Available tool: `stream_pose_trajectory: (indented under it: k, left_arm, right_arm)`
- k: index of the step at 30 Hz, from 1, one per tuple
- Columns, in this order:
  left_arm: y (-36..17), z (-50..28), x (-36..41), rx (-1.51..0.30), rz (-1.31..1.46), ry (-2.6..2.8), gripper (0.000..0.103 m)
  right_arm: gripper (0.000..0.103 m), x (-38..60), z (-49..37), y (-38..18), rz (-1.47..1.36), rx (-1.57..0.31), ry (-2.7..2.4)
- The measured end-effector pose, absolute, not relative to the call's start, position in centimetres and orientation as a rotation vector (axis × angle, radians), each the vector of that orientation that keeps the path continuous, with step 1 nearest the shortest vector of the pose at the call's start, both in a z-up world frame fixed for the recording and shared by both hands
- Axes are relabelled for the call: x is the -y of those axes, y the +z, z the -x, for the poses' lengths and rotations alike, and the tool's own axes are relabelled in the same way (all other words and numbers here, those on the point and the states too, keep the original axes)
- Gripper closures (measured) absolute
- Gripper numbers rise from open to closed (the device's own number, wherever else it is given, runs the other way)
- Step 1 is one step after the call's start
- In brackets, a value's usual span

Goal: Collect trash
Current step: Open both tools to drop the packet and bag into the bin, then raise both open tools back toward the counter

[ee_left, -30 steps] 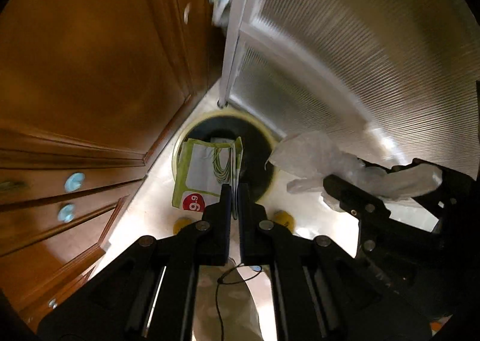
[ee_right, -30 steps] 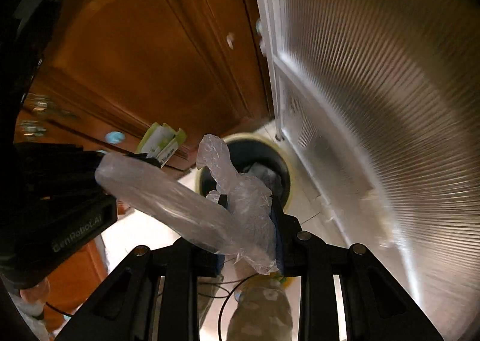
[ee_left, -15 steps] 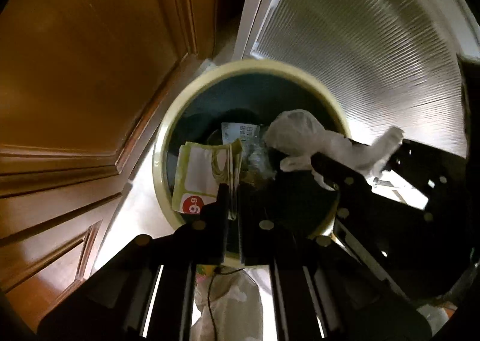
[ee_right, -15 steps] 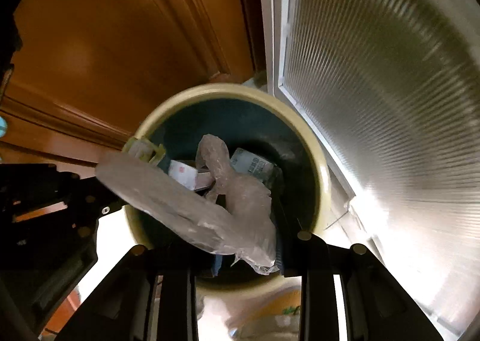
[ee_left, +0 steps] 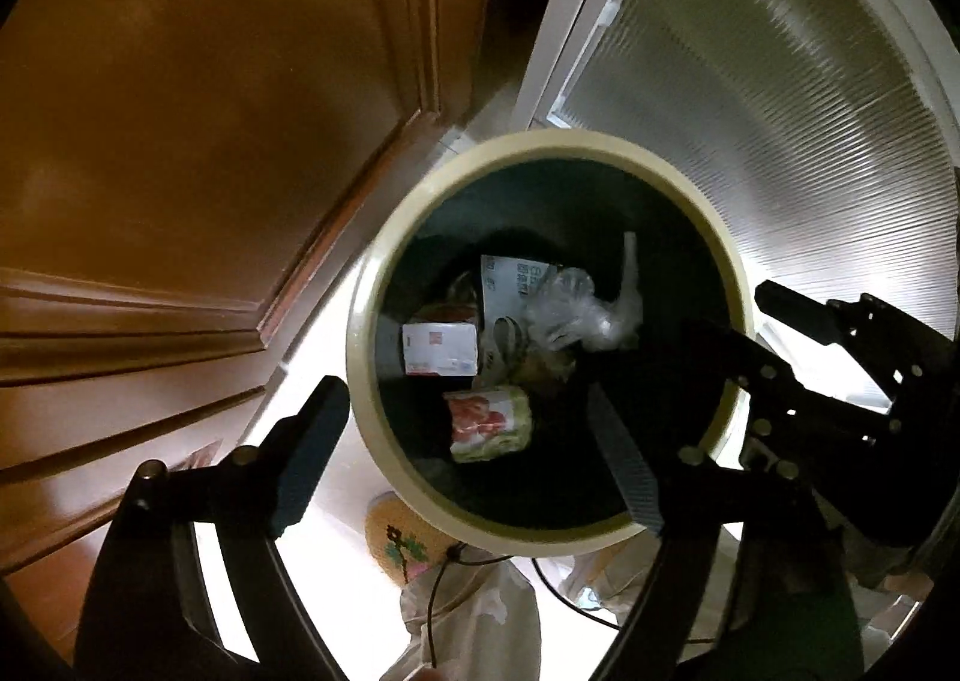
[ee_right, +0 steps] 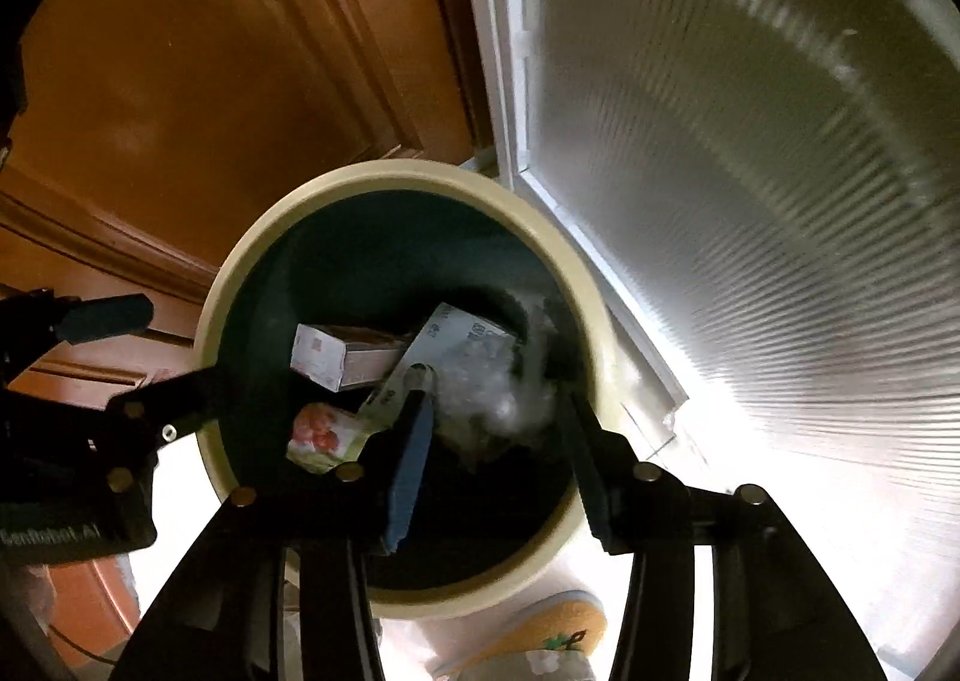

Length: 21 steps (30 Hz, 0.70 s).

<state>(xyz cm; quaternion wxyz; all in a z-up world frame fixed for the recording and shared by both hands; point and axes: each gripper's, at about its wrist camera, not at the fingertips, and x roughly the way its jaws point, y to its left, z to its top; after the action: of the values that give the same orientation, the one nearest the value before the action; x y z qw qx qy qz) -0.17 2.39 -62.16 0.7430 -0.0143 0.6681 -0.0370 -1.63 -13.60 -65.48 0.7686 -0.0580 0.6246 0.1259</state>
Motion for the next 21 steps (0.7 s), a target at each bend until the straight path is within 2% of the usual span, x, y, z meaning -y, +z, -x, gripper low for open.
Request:
stream_pose_trajectory:
  k: [5,11,21]
  left_arm:
    - [-60.2,0.4,-2.4,-1.445,0.019,-0.079,0.023]
    - [-55.5,0.9,-1.7,-1.410,-0.004,-0.091,0.023]
    - [-42.0,1.1,-1.9,-1.312,-0.031,-0.058,0.023]
  right_arm:
    - [0.057,14.2,1.9,-63.4,0.128,-1.347,0.258]
    - [0.057,15.0,2.4,-58.8,0.125,-1.333,0.245]
    - [0.057,15.3,4.5,-46.2,0.143,-1.289,0.263]
